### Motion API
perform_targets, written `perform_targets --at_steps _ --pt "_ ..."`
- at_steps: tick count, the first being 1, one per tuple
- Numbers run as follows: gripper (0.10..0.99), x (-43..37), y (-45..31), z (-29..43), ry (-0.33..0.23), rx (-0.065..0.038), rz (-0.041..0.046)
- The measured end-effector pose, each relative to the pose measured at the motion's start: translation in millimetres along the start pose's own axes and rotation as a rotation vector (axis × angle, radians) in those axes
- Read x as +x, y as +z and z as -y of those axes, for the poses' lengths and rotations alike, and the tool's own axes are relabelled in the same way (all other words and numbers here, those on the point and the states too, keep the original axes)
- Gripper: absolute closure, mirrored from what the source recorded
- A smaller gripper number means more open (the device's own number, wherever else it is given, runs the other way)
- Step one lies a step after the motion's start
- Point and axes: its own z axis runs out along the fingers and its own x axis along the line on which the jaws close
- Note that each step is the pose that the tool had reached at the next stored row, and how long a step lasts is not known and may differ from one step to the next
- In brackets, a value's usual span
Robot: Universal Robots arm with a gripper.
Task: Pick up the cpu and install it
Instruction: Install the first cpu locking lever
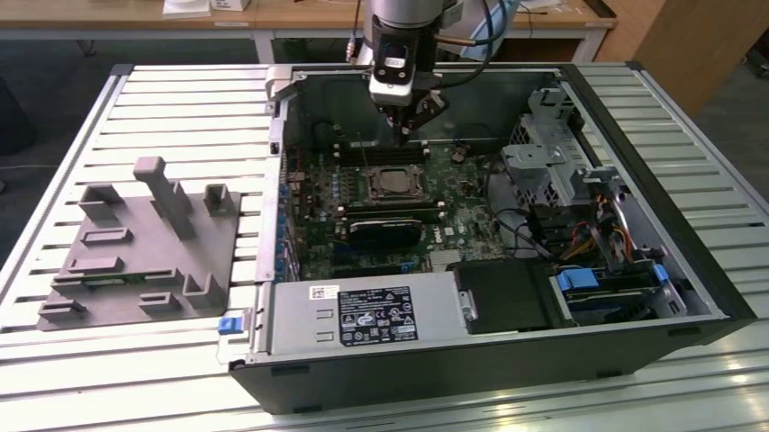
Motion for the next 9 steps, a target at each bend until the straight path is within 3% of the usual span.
perform_targets --at_steps 9 --pt "0.98 0.0 0.0 0.0 -0.028 -0.001 -0.0007"
